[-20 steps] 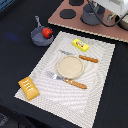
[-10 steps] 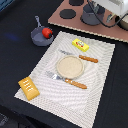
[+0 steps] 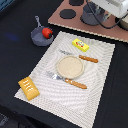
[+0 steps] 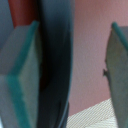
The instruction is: Interact with the objects in diverse but meaningful ways.
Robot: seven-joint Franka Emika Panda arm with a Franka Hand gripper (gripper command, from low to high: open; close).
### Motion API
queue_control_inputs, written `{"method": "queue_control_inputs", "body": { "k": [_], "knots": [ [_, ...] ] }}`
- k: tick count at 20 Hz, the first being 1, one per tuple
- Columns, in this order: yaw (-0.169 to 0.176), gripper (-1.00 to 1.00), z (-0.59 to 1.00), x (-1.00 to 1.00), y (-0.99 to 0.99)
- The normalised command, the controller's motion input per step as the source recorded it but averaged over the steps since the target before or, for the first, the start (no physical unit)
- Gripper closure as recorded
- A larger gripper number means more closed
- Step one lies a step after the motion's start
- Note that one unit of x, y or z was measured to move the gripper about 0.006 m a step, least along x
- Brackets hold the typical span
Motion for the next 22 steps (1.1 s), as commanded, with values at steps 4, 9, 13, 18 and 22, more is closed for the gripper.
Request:
{"method": "queue_control_inputs", "body": {
  "k": [4, 9, 13, 18, 22],
  "knots": [
    [0.000, 1.00, -0.07, 0.00, 0.03],
    [0.002, 1.00, 0.41, 0.04, 0.08],
    [0.032, 1.00, 0.85, 0.02, 0.09],
    [0.097, 1.00, 0.81, -0.48, 0.01],
    [0.120, 1.00, 0.60, -0.80, 0.00]
  ]
}}
